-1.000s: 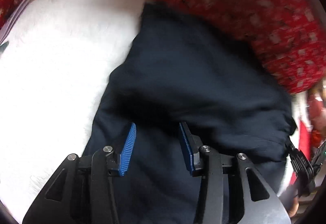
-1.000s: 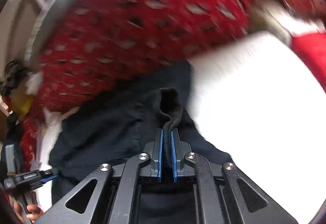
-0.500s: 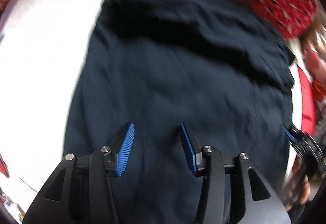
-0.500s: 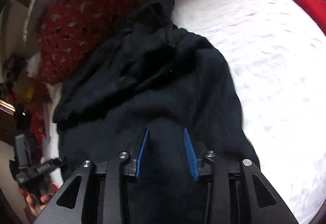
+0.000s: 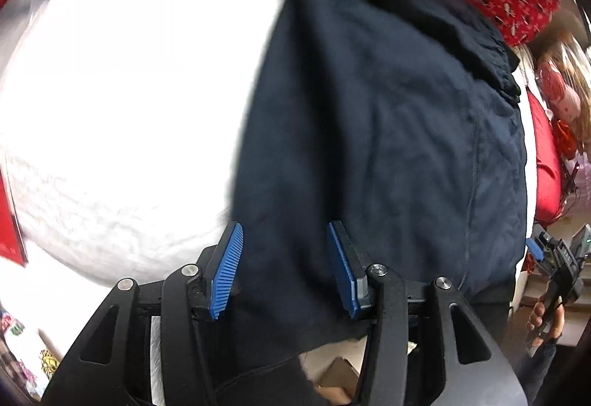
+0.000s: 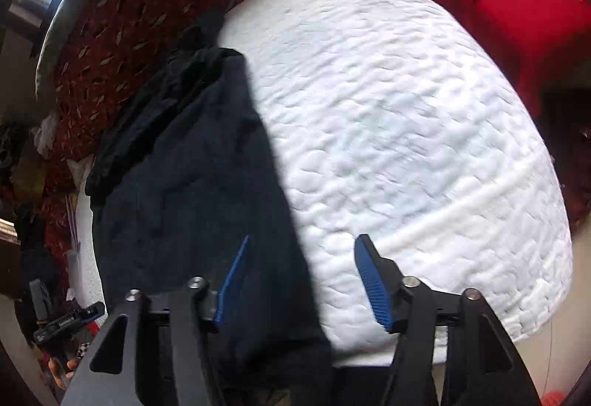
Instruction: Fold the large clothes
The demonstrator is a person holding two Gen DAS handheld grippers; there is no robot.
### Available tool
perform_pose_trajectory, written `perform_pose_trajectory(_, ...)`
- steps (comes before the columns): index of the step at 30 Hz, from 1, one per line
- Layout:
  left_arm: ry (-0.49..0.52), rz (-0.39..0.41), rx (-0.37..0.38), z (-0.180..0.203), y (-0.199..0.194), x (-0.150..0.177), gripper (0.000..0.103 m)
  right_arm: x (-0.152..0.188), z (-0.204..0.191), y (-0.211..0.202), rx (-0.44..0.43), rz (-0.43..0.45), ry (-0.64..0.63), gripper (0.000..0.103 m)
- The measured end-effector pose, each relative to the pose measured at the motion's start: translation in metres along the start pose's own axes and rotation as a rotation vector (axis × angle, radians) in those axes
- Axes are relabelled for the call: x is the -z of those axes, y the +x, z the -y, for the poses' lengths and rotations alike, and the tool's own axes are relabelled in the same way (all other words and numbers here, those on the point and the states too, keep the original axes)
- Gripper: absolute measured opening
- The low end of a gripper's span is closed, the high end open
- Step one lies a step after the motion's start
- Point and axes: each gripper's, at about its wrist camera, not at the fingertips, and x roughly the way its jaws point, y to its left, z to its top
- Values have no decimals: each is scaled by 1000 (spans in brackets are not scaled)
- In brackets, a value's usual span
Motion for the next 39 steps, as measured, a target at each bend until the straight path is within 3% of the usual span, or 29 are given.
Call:
perform_pose_trajectory(5,-23,-64,22,-24,20,14,46,22,9,25,-172,-153,9,69)
perform_pose_trajectory(8,-17,-107,110,-31,31,30,51,33,-5,33,-255,-228,-70,69)
perform_pose_trajectory(10,3,-136,151,-27,39,40,51,43,-18,36,-264,-291,-151,70)
perform_pose_trajectory(12,53,-133,135,-17,44,48,51,52,-29,42,-250,-325,-215,70)
perform_pose_trajectory(14,90,-106,140,-5,44,52,27,58,-41,46,-223,-340,-290,67)
perform_pose_trajectory(15,99,-106,152,-1,43,54,14,62,-50,45,-211,-345,-340,51)
perform_pose_trajectory(16,96,-100,183,1,38,55,13,64,-55,43,-197,-343,-373,19)
perform_pose_trajectory(17,91,-92,199,6,36,53,12,66,-60,39,-186,-333,-405,11)
perform_pose_trajectory(21,88,-34,292,9,3,54,11,65,-79,10,-264,-250,-435,8)
perform_pose_trajectory(27,44,97,422,18,-48,21,11,50,-103,-43,-545,-89,-379,8)
perform_pose_trajectory(32,-15,155,471,32,-56,-16,11,14,-118,-60,-665,-12,-320,8)
perform_pose_trajectory(39,-135,241,513,19,-71,-76,11,-51,-113,-56,-797,63,-181,8)
